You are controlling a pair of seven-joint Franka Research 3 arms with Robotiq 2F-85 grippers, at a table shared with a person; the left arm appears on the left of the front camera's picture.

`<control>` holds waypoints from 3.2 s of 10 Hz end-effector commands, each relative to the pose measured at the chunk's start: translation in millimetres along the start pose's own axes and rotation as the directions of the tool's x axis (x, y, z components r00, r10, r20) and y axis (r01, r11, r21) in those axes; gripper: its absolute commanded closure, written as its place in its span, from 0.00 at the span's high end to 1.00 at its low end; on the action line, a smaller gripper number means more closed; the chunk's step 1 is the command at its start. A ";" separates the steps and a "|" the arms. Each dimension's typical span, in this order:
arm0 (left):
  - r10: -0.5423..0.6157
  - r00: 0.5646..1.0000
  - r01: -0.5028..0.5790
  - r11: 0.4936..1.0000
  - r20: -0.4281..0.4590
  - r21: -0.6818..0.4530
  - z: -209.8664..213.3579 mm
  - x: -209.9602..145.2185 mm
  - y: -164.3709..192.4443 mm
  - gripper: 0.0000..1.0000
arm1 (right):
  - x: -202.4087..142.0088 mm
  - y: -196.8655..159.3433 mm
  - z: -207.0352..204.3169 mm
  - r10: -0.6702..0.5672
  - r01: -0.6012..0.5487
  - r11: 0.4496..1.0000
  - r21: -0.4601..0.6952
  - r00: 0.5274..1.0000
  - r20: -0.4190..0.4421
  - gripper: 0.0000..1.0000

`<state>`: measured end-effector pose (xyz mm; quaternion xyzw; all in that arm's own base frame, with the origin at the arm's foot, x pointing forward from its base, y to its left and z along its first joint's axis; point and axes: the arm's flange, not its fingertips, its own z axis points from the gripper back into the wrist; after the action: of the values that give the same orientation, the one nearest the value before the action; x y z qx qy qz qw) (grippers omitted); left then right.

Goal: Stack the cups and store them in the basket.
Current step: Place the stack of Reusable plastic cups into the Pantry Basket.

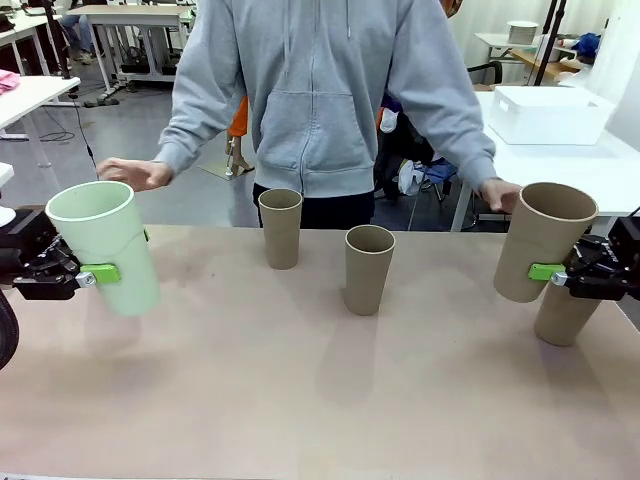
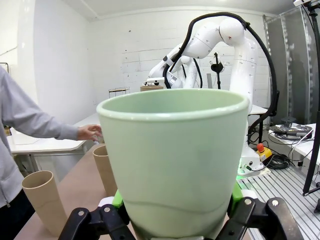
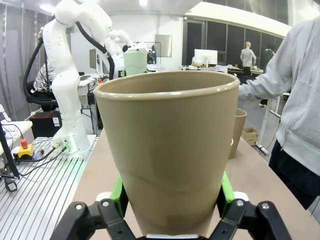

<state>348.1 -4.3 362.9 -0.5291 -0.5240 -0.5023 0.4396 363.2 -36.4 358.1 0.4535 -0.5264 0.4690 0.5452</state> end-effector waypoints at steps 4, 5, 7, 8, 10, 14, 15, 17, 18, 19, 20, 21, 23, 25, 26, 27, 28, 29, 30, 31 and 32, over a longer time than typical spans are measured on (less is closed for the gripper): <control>-0.002 1.000 0.002 1.000 -0.002 -0.005 0.1 0.7 -0.5 0.85 | 1.7 0.0 -1.3 0.008 -0.008 1.000 0.002 1.000 0.005 0.84; -0.002 1.000 0.002 1.000 -0.002 -0.005 0.1 0.7 -0.5 0.85 | 1.7 0.0 -1.3 0.008 -0.008 1.000 0.002 1.000 0.005 0.84; -0.002 1.000 0.002 1.000 -0.002 -0.005 0.1 0.7 -0.5 0.85 | 1.7 0.0 -1.3 0.008 -0.008 1.000 0.002 1.000 0.005 0.84; -0.002 1.000 0.002 1.000 -0.002 -0.005 0.1 0.7 -0.5 0.85 | 1.7 0.0 -1.3 0.008 -0.008 1.000 0.002 1.000 0.005 0.84; -0.002 1.000 0.002 1.000 -0.002 -0.005 0.1 0.7 -0.5 0.85 | 1.7 0.0 -1.3 0.008 -0.008 1.000 0.002 1.000 0.005 0.84; -0.002 1.000 0.002 1.000 -0.002 -0.005 0.1 0.7 -0.5 0.85 | 1.7 0.0 -1.3 0.008 -0.008 1.000 0.002 1.000 0.005 0.84; -0.002 1.000 0.002 1.000 -0.002 -0.005 0.1 0.7 -0.5 0.85 | 1.7 0.0 -1.3 0.008 -0.008 1.000 0.002 1.000 0.005 0.84; -0.002 1.000 0.002 1.000 -0.002 -0.005 0.1 0.7 -0.5 0.85 | 1.7 0.0 -1.3 0.008 -0.008 1.000 0.002 1.000 0.005 0.84; -0.002 1.000 0.002 1.000 -0.002 -0.005 0.1 0.7 -0.5 0.85 | 1.7 0.0 -1.3 0.008 -0.008 1.000 0.002 1.000 0.005 0.84; -0.002 1.000 0.002 1.000 -0.002 -0.005 0.1 0.7 -0.5 0.85 | 1.7 0.0 -1.3 0.008 -0.008 1.000 0.002 1.000 0.005 0.84; -0.002 1.000 0.002 1.000 -0.002 -0.005 0.1 0.7 -0.5 0.85 | 1.7 0.0 -1.3 0.008 -0.008 1.000 0.002 1.000 0.005 0.84; -0.002 1.000 0.002 1.000 -0.002 -0.005 0.1 0.7 -0.5 0.85 | 1.7 0.0 -1.3 0.008 -0.008 1.000 0.002 1.000 0.005 0.84; -0.002 1.000 0.002 1.000 -0.002 -0.005 0.1 0.7 -0.5 0.85 | 1.7 0.0 -1.3 0.008 -0.008 1.000 0.002 1.000 0.005 0.84; -0.002 1.000 0.002 1.000 -0.002 -0.005 0.1 0.7 -0.5 0.85 | 1.7 0.0 -1.3 0.008 -0.008 1.000 0.002 1.000 0.005 0.84; -0.002 1.000 0.002 1.000 -0.002 -0.005 0.1 0.7 -0.5 0.85 | 1.7 0.0 -1.3 0.008 -0.008 1.000 0.002 1.000 0.005 0.84; -0.002 1.000 0.002 1.000 -0.002 -0.005 0.1 0.7 -0.5 0.85 | 1.7 0.0 -1.3 0.008 -0.008 1.000 0.002 1.000 0.005 0.84; -0.002 1.000 0.002 1.000 -0.002 -0.005 0.1 0.7 -0.5 0.85 | 1.7 0.0 -1.3 0.008 -0.008 1.000 0.002 1.000 0.005 0.84; -0.002 1.000 0.002 1.000 -0.002 -0.005 0.1 0.7 -0.5 0.85 | 1.7 0.0 -1.3 0.008 -0.008 1.000 0.002 1.000 0.005 0.84; -0.002 1.000 0.002 1.000 -0.002 -0.005 0.1 0.7 -0.5 0.85 | 1.7 0.0 -1.3 0.008 -0.008 1.000 0.002 1.000 0.005 0.84; -0.002 1.000 0.002 1.000 -0.002 -0.005 0.1 0.7 -0.5 0.85 | 1.7 0.0 -1.3 0.008 -0.008 1.000 0.002 1.000 0.005 0.84; -0.002 1.000 0.002 1.000 -0.002 -0.005 0.1 0.7 -0.5 0.85 | 1.7 0.0 -1.3 0.008 -0.008 1.000 0.002 1.000 0.005 0.84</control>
<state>348.2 -4.1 362.1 -0.5281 -0.5233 -0.5025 0.4412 363.1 -36.4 357.8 0.4537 -0.5261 0.4691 0.5452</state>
